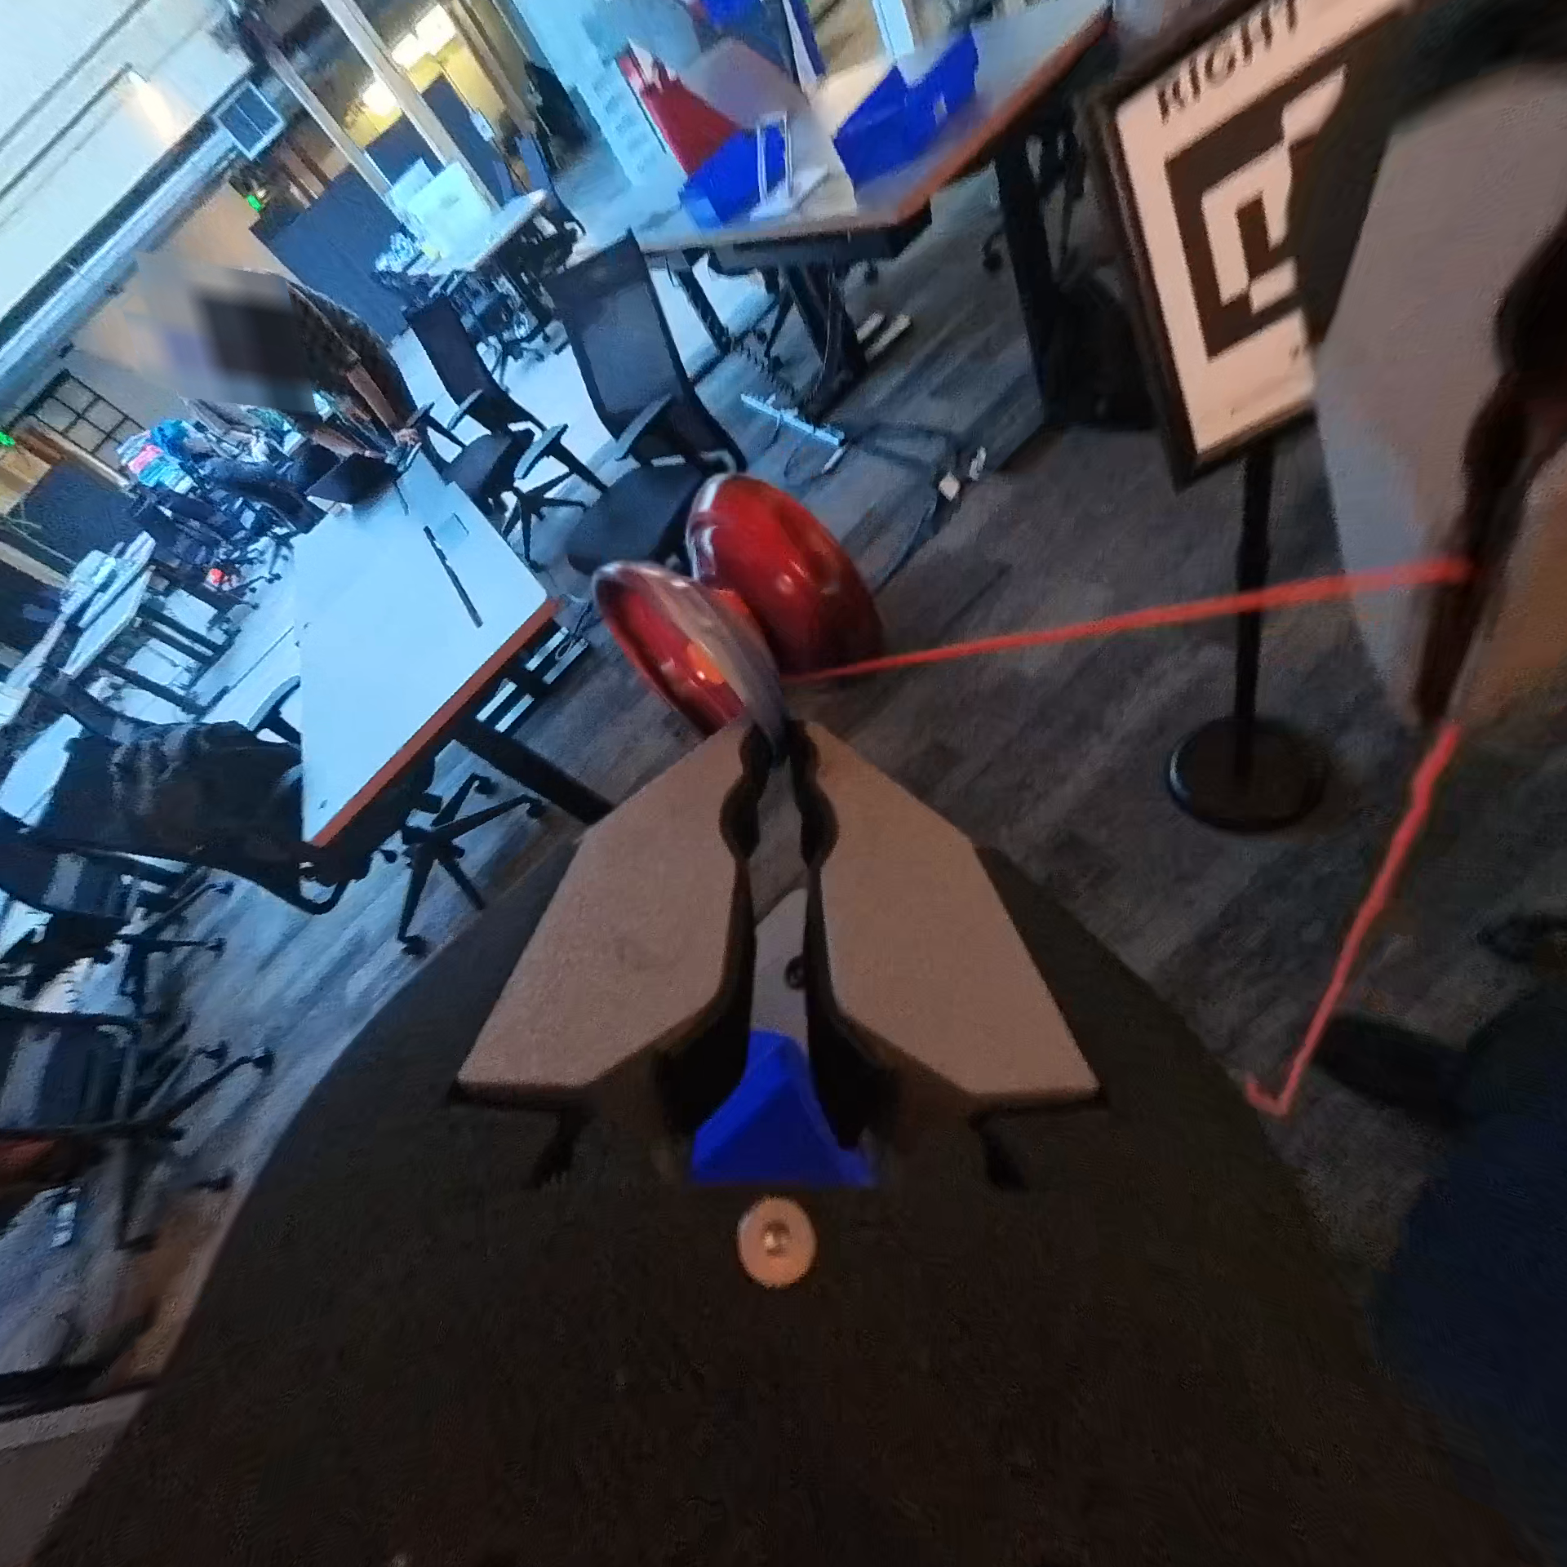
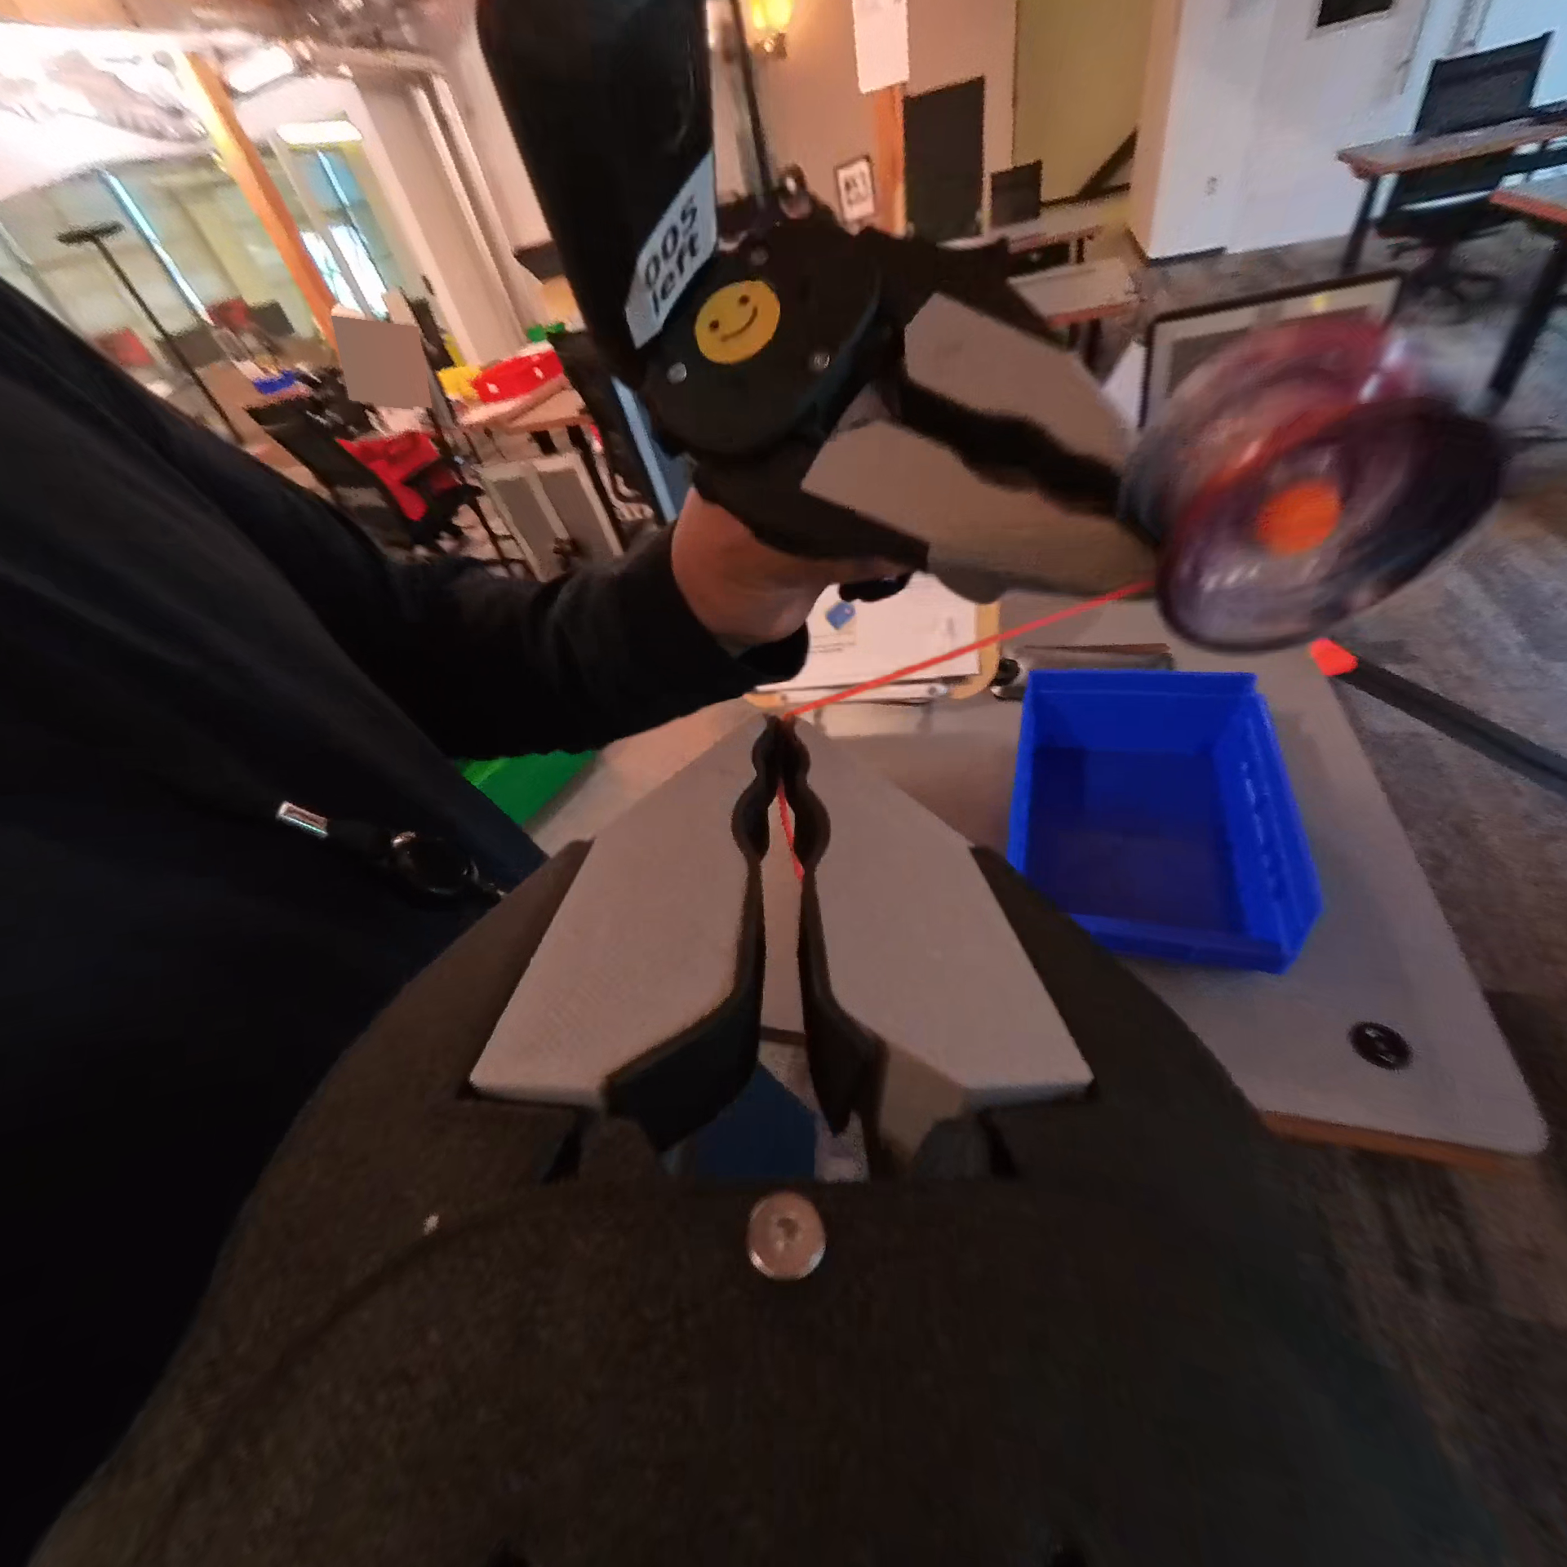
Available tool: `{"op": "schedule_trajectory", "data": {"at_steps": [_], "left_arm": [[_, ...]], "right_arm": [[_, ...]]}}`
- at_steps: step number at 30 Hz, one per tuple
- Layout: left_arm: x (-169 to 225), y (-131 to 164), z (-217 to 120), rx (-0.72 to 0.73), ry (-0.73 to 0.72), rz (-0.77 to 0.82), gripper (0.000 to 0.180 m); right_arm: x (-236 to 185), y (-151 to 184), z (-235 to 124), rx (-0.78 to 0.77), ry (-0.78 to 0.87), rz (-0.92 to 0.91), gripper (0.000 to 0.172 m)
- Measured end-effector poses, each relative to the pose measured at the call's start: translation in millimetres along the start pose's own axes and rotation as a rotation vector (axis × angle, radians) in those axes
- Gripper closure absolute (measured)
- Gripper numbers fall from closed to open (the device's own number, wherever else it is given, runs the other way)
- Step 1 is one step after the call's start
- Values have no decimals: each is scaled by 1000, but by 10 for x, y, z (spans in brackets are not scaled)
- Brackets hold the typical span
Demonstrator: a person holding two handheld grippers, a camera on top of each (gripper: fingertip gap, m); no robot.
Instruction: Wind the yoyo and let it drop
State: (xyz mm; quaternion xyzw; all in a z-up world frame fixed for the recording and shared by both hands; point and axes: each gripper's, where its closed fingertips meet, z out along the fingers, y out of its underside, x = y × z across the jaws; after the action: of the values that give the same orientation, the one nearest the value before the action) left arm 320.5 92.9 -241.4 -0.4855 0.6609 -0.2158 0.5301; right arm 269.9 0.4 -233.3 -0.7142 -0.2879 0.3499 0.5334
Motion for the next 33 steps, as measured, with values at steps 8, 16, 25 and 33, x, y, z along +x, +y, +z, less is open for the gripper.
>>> {"op": "schedule_trajectory", "data": {"at_steps": [8,16,25,33], "left_arm": [[664,224,111,-98,199,186,178],[981,-405,-486,217,487,-26,178],[558,-152,-266,104,302,-151,179],[826,466,67,-164,237,53,178]], "right_arm": [[331,-277,-432,-179,293,-197,172],[760,120,-535,-143,436,-118,172],[30,391,289,-22,141,28,172],[198,435,13,-316,266,-140,172]]}}
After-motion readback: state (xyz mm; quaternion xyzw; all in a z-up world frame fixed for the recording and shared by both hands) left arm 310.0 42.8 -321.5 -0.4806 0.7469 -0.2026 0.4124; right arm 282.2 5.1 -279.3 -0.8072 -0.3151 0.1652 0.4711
